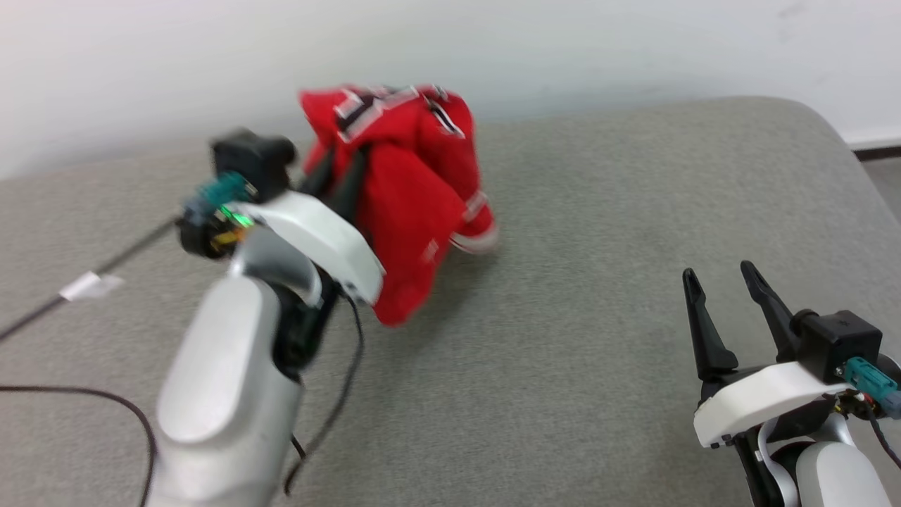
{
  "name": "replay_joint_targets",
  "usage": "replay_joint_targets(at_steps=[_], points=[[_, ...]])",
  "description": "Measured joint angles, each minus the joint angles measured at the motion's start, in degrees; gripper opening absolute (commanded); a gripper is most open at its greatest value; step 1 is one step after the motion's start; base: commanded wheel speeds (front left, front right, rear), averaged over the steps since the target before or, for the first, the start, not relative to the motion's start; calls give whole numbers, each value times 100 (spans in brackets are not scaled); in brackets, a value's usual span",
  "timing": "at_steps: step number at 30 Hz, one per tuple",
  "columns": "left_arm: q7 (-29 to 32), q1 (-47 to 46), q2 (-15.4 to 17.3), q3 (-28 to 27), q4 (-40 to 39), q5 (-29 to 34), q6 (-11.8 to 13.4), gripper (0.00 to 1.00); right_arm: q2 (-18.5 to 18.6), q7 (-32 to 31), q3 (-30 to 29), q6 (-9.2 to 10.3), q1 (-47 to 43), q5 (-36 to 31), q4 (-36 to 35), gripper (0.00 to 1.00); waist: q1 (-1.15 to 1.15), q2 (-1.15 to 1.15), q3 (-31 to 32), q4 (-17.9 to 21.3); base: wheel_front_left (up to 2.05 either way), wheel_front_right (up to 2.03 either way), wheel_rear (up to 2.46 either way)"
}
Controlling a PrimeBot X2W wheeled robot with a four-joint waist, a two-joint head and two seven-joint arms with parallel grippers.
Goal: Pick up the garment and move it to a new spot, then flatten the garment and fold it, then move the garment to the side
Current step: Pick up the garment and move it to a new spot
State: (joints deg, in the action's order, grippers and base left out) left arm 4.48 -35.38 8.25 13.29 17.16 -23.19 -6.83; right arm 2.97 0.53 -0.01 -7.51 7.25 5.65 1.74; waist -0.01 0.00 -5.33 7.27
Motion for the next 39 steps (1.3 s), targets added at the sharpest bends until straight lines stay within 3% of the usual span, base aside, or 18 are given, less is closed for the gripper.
replay_joint_targets(at_steps=[5, 11, 13, 14, 15, 16, 26, 34, 39], points=[[52, 734, -201, 355, 86, -62, 1, 0, 1, 30, 16, 0, -52, 144, -22, 100, 0, 0, -177, 262, 0, 0, 0], [93, 1586, -358, 829, 581, -212, -9, 0, 0, 133, 141, 0, -35, 271, 125, 100, 1, 0, -391, 275, 0, 0, 0], [34, 1803, -392, 925, 671, -298, -21, 40, -2, 148, 165, 0, -20, 304, 181, 100, 0, 0, -388, 226, 0, 0, 0], [-14, 1865, -396, 980, 704, -290, -22, 49, -3, 154, 154, -1, -20, 303, 207, 100, 0, 0, -374, 197, 0, 0, 0], [-58, 1906, -414, 1018, 719, -300, -21, 81, -4, 158, 146, 0, -21, 294, 223, 100, 1, 0, -352, 161, 0, 0, 0], [-145, 1935, -434, 1062, 706, -303, -19, 100, -2, 169, 132, 0, -20, 294, 237, 100, 0, 0, -330, 116, 0, 0, 0], [-1481, 1919, -370, 946, -49, 118, 365, 100, -7, 91, 38, 0, -153, 191, 308, 100, 0, 0, 180, -327, 0, 0, 0], [-1735, 2145, 8, 448, -309, 280, 933, 100, -4, 2, -120, 0, -405, 171, 218, 100, 0, 0, 578, -619, 0, 0, 0], [-1769, 2530, 230, 250, -427, 242, 1085, 100, -5, -40, -136, 0, -569, 182, 192, 100, 0, 0, 695, -613, 0, 0, 0]])
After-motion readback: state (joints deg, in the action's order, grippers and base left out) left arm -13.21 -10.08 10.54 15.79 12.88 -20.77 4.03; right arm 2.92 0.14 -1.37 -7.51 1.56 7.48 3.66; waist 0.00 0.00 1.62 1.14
